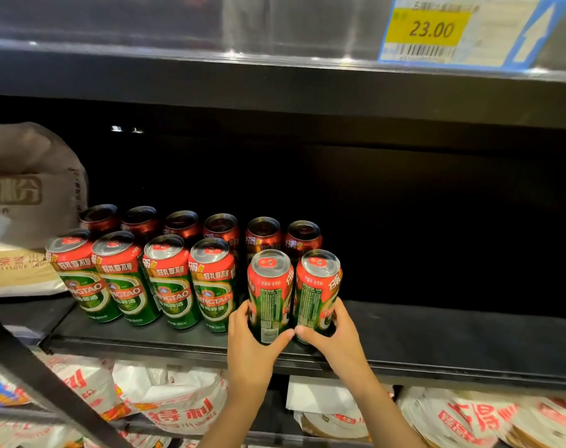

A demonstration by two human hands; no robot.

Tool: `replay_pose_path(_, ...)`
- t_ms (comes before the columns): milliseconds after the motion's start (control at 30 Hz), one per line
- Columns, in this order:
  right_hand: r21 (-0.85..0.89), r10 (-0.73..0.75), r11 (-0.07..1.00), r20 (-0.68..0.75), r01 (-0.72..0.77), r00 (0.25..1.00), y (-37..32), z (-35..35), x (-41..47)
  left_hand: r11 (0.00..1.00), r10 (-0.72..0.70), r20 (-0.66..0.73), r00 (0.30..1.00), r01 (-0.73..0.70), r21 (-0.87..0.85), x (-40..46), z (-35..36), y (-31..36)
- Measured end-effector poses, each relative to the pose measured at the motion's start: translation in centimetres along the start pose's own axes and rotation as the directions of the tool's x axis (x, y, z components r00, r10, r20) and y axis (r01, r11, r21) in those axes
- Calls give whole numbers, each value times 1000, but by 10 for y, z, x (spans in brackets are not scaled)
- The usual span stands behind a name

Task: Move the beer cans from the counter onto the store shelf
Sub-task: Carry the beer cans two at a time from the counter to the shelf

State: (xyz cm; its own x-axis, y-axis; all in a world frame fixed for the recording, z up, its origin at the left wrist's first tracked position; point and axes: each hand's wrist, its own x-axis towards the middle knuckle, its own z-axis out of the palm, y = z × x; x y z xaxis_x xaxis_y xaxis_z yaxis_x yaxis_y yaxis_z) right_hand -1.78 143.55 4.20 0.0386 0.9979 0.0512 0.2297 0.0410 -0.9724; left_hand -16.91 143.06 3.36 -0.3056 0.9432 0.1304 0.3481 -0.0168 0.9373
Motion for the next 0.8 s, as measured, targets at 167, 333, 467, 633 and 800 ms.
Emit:
replay_pose_path(167, 17, 11, 1000, -5, -11, 1000, -2, 1, 0, 997, -31, -33, 999, 29, -73, -2, -2, -1)
replay_pose_path(333, -19, 25, 1000, 45, -25, 999, -1, -5, 1, 998, -8, -19, 1000, 6, -70, -2, -6, -13)
replay_pose_path(467, 0, 17, 1000, 15, -17, 1000, 1, -5, 2, 998, 68, -18, 998, -68, -7, -3, -8, -17)
replay_pose_path(633, -31, 10, 999, -30, -11, 1000, 4, 5, 2, 999, 47, 45, 998, -46, -21, -3, -10, -16)
replay_pose_path(800, -48, 22, 999, 3, -22, 1000, 3, 4, 3, 999, 51, 60, 997, -51, 3, -3, -9, -20)
